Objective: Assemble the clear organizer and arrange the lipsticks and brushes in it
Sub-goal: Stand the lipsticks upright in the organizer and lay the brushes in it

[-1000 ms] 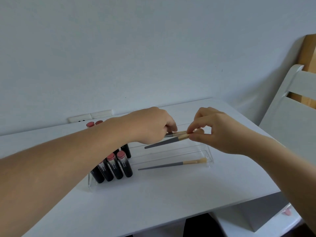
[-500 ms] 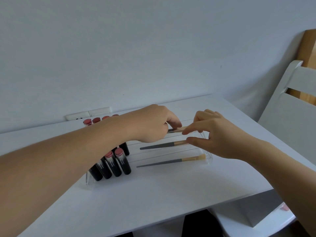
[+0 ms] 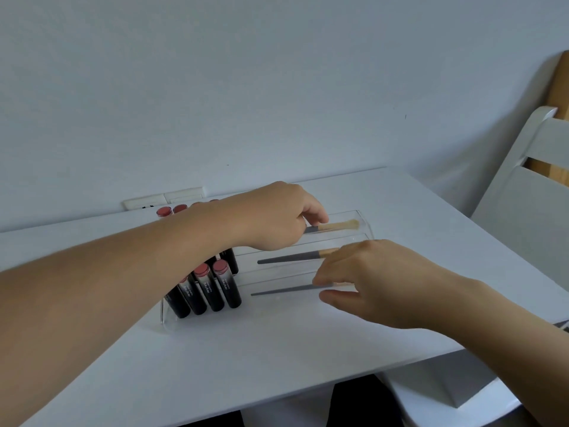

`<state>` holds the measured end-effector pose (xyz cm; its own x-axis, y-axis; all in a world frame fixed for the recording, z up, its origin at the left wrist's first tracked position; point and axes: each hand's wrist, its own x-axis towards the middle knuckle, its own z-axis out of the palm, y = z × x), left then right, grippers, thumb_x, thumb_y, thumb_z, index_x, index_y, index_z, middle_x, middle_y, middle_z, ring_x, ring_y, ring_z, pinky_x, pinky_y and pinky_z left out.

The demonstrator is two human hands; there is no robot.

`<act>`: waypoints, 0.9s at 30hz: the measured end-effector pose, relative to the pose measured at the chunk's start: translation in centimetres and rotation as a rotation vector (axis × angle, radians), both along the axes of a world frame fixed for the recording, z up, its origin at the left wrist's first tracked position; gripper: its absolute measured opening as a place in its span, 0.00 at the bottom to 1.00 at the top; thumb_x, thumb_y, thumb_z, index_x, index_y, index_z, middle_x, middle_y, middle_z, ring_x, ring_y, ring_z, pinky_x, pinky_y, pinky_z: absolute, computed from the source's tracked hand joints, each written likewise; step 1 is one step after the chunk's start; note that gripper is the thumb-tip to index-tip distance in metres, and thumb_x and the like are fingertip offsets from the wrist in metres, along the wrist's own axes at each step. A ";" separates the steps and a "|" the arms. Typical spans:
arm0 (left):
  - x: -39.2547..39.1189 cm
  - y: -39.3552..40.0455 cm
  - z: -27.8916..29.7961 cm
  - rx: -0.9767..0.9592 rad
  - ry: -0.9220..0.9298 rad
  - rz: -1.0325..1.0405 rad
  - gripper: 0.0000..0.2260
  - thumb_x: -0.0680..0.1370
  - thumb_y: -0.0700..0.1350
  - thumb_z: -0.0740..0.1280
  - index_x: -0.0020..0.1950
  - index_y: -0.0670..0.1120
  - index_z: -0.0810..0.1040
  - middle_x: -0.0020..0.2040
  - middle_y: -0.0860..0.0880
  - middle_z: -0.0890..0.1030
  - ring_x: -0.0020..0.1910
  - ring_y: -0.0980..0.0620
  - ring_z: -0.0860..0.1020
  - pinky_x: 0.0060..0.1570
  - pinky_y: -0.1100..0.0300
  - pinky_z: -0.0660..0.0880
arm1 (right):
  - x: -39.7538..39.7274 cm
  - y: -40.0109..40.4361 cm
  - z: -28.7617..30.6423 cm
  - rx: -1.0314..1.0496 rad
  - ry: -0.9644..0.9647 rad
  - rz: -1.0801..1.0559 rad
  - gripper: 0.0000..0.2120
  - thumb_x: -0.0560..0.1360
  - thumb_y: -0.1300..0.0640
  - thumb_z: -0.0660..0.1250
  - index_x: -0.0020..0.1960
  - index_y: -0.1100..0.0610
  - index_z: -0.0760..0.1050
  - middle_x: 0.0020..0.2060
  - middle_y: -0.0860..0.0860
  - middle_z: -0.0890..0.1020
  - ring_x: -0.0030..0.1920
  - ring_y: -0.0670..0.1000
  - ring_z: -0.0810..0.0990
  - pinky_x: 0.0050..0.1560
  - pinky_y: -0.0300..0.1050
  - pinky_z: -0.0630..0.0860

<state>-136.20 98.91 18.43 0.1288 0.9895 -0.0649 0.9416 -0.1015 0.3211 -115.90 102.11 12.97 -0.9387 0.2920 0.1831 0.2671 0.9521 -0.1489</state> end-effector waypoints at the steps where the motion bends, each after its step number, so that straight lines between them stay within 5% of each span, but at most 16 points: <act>1: 0.0 0.0 0.0 -0.001 -0.019 0.008 0.23 0.79 0.35 0.56 0.65 0.55 0.80 0.51 0.66 0.78 0.57 0.62 0.77 0.52 0.73 0.68 | -0.1 0.0 -0.3 0.009 -0.014 0.000 0.15 0.80 0.42 0.59 0.56 0.47 0.79 0.53 0.44 0.82 0.54 0.48 0.79 0.52 0.49 0.76; 5: -0.4 -0.2 0.4 0.000 -0.136 0.018 0.26 0.76 0.31 0.54 0.60 0.56 0.80 0.56 0.59 0.82 0.54 0.61 0.81 0.54 0.67 0.75 | -0.1 -0.2 -0.6 -0.012 -0.019 0.012 0.13 0.80 0.43 0.61 0.61 0.45 0.78 0.55 0.43 0.82 0.56 0.48 0.78 0.53 0.49 0.77; 10: -1.1 -0.8 1.0 0.079 -0.156 0.014 0.26 0.75 0.30 0.53 0.54 0.59 0.79 0.54 0.60 0.83 0.53 0.64 0.81 0.38 0.77 0.71 | -0.3 -0.2 -0.4 -0.033 -0.024 0.026 0.10 0.80 0.51 0.63 0.60 0.44 0.78 0.53 0.42 0.81 0.56 0.47 0.77 0.54 0.47 0.75; 17: -1.8 -2.4 2.3 0.191 -0.083 0.045 0.29 0.76 0.28 0.52 0.60 0.55 0.82 0.51 0.64 0.80 0.55 0.64 0.77 0.47 0.81 0.67 | -0.4 -0.5 -0.4 -0.023 0.058 0.045 0.12 0.79 0.55 0.68 0.60 0.44 0.80 0.48 0.39 0.83 0.52 0.44 0.76 0.50 0.37 0.72; 20: -2.5 -3.7 3.0 0.256 -0.122 0.076 0.29 0.76 0.28 0.53 0.59 0.56 0.82 0.52 0.65 0.81 0.55 0.69 0.76 0.49 0.82 0.66 | -0.1 -0.6 -0.6 -0.026 0.093 0.025 0.11 0.77 0.54 0.70 0.58 0.45 0.81 0.48 0.39 0.83 0.52 0.46 0.78 0.51 0.42 0.76; 22: -3.5 -5.1 3.4 0.322 -0.162 0.106 0.29 0.76 0.28 0.54 0.57 0.58 0.82 0.51 0.66 0.82 0.54 0.72 0.76 0.50 0.81 0.66 | 0.6 -0.3 -0.6 -0.072 0.195 0.001 0.09 0.75 0.54 0.73 0.55 0.47 0.83 0.46 0.41 0.83 0.49 0.46 0.79 0.48 0.45 0.78; 27: -7.6 -10.3 2.9 0.633 -0.339 0.250 0.23 0.78 0.33 0.61 0.54 0.62 0.83 0.53 0.67 0.83 0.56 0.68 0.79 0.51 0.79 0.70 | 2.5 1.4 -0.6 -0.171 0.681 -0.315 0.07 0.73 0.58 0.73 0.49 0.48 0.83 0.38 0.42 0.80 0.40 0.45 0.78 0.38 0.29 0.70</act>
